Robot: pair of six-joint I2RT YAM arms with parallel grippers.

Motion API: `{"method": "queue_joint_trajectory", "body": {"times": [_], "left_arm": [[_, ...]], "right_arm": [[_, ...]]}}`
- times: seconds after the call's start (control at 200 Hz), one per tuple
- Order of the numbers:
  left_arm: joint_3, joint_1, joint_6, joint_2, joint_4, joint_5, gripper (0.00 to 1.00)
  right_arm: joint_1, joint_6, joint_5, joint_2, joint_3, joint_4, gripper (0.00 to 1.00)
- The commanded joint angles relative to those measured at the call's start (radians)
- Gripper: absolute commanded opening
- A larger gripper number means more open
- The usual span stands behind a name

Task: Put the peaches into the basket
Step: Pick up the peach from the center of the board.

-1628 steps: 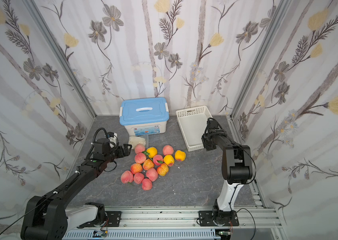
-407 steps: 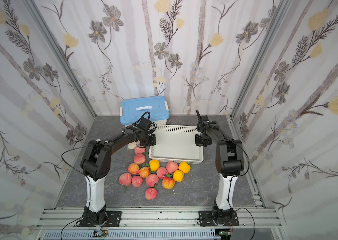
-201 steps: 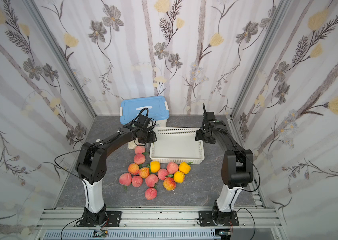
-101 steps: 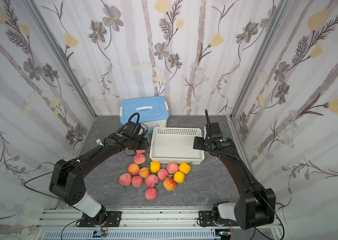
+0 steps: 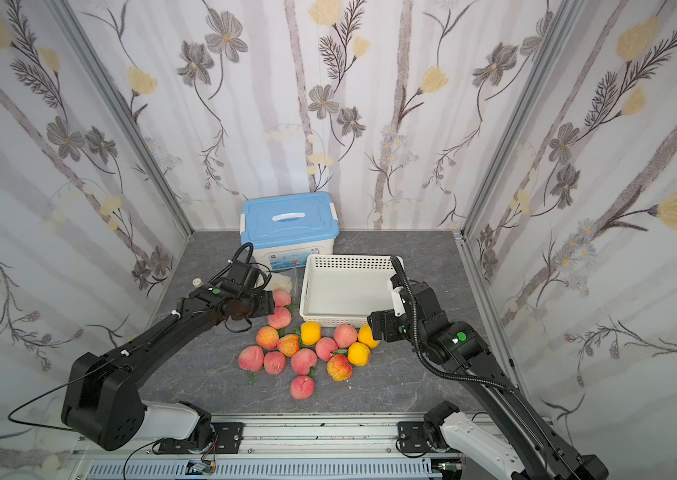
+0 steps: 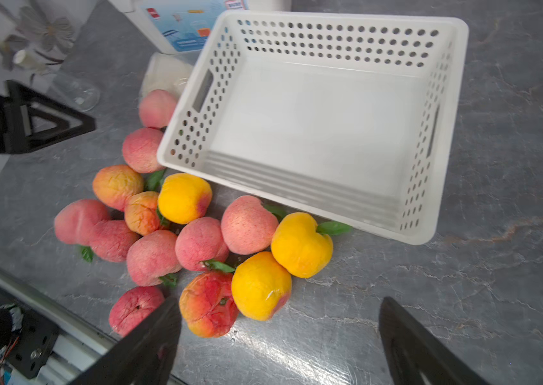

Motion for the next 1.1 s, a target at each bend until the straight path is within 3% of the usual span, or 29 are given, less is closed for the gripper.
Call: {"method": "queue_joint_trajectory", "body": {"times": [0.0,0.165,0.485,0.784,1.094], "left_arm": [[0.036,0.024,-0.018,0.066,0.077,0.044,0.76],[0.112,0.046,-0.03,0.205,0.122,0.075,0.76],[0.182,0.045,-0.044,0.349,0.165,0.068,0.75],[0.237,0.043,-0.046,0.432,0.166,0.05,0.76],[0.276,0.036,-0.044,0.483,0.148,0.032,0.69]], "right_arm": [[0.083,-0.086,0.002,-0.067,-0.051,0.052,0.94],[0.171,-0.188,0.005,-0.102,-0.069,0.065,0.95],[0.338,-0.223,-0.007,-0.093,-0.069,0.068,0.95],[0.359,-0.222,0.02,-0.109,-0.073,0.067,0.95],[0.378,-0.222,0.045,-0.106,-0.074,0.063,0.95]]}}
